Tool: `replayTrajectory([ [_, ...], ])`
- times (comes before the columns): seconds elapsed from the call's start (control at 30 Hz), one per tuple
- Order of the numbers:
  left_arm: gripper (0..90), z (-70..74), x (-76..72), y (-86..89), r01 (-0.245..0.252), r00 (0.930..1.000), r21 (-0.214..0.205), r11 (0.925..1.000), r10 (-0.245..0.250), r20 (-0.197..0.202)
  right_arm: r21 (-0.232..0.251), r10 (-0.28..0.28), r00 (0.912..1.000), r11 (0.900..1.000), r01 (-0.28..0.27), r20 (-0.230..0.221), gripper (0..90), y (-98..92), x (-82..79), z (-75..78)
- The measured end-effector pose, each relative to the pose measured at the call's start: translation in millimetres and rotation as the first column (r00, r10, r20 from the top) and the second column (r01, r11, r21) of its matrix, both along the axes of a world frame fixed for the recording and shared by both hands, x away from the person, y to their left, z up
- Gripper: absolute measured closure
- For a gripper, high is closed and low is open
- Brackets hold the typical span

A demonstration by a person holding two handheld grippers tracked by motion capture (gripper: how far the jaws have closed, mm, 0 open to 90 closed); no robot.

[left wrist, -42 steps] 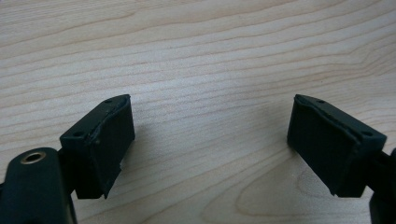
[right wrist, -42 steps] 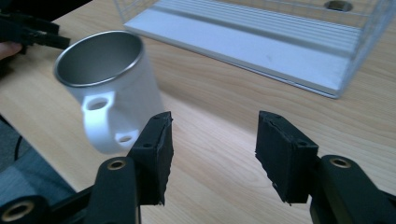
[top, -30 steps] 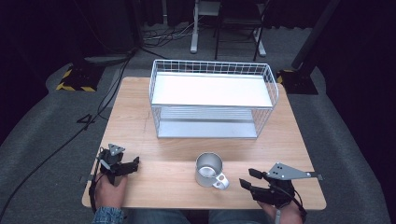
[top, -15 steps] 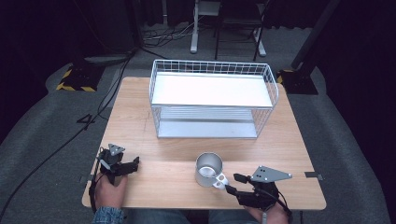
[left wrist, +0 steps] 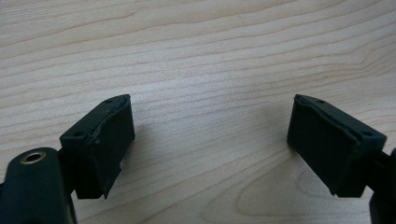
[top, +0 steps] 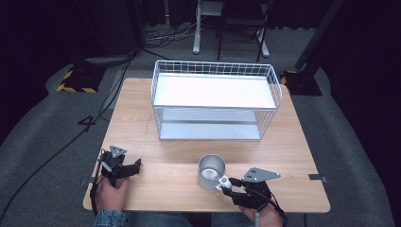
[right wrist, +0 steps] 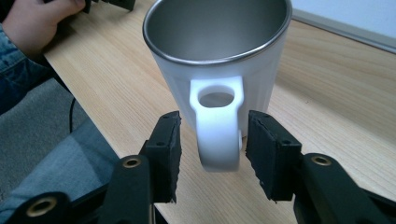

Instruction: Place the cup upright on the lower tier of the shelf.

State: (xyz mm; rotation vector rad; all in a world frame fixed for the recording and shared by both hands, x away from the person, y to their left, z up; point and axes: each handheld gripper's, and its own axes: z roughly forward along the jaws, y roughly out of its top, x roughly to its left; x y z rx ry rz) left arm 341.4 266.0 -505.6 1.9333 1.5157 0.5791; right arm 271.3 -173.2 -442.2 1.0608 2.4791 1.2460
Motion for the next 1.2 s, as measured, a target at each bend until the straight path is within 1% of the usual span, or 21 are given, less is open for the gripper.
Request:
replayTrajectory([
  [0.03,15.2,0.0,0.0,0.0,0.000,1.0000,0.000,1.0000,0.000,0.000,0.000,0.000,1.0000,1.0000,0.000,0.000,55.7,0.0,0.0,0.0],
  [0.07,15.2,0.0,-0.1,0.0,-0.001,1.0000,0.001,1.0000,0.001,0.000,-0.013,-0.002,1.0000,0.9999,0.002,-0.003,56.5,2.8,1.6,-1.7],
  [0.3,15.2,0.0,-0.1,0.0,-0.001,1.0000,-0.001,1.0000,0.001,0.000,-0.020,-0.011,0.9999,0.9997,0.011,-0.001,61.7,8.7,6.0,-3.6],
  [0.33,15.2,0.0,0.0,0.0,0.000,1.0000,0.000,1.0000,0.000,0.000,-0.038,-0.014,0.9999,0.9992,0.014,0.005,64.0,11.0,6.2,-4.5],
  [0.37,15.2,0.0,0.0,0.0,0.000,1.0000,0.000,1.0000,0.000,0.000,-0.038,-0.014,0.9999,0.9992,0.014,0.005,64.0,11.0,6.2,-4.5],
  [0.5,15.2,0.0,0.0,0.0,0.000,1.0000,0.000,1.0000,0.000,0.000,-0.049,-0.019,0.9996,0.9986,0.020,0.021,69.0,13.0,4.9,-4.8],
  [0.6,15.2,0.0,-0.1,0.0,-0.001,1.0000,0.000,1.0000,0.001,-0.001,-0.071,-0.013,0.9988,0.9974,0.016,0.046,70.4,14.6,3.0,-4.4],
  [0.63,15.2,0.0,-0.1,0.0,-0.001,1.0000,0.000,1.0000,0.001,-0.001,-0.071,-0.013,0.9988,0.9974,0.016,0.046,70.4,14.6,3.0,-4.4],
  [0.67,15.2,0.0,-0.1,0.0,-0.001,1.0000,0.000,1.0000,0.001,-0.001,-0.082,-0.011,0.9978,0.9965,0.016,0.065,70.8,15.8,1.7,-4.4],
  [0.7,15.2,0.0,0.0,0.0,0.000,1.0000,0.000,1.0000,0.000,0.000,-0.086,-0.011,0.9974,0.9961,0.017,0.071,70.9,15.9,1.2,-4.4],
  [0.8,15.2,0.0,0.0,0.0,0.000,1.0000,0.000,1.0000,0.000,0.000,-0.087,-0.012,0.9959,0.9960,0.020,0.090,71.1,16.8,-0.3,-4.7],
  [0.83,15.2,0.0,0.0,0.0,0.000,1.0000,0.000,1.0000,0.000,0.000,-0.087,-0.012,0.9959,0.9960,0.020,0.090,71.1,16.8,-0.3,-4.7],
  [0.87,15.2,0.0,-0.1,0.0,0.000,1.0000,0.000,1.0000,0.000,-0.001,-0.089,-0.010,0.9942,0.9959,0.020,0.107,71.2,17.4,-1.2,-4.6],
  [0.9,15.2,0.0,-0.1,0.0,0.000,1.0000,0.000,1.0000,0.000,-0.001,-0.087,-0.011,0.9935,0.9960,0.021,0.113,71.3,17.7,-1.4,-4.3],
  [1.03,15.2,0.0,0.0,0.0,0.000,1.0000,0.000,1.0000,0.000,0.000,-0.077,-0.012,0.9919,0.9968,0.022,0.126,71.3,17.4,-1.9,-3.3],
  [1.17,15.2,0.0,0.0,0.0,0.000,1.0000,0.000,1.0000,0.000,0.000,-0.050,-0.026,0.9885,0.9981,0.034,0.149,71.4,15.5,-2.6,0.0],
  [1.2,15.2,0.0,0.0,0.0,0.000,1.0000,0.000,1.0000,0.000,0.000,-0.050,-0.026,0.9885,0.9981,0.034,0.149,71.4,15.5,-2.6,0.0],
])
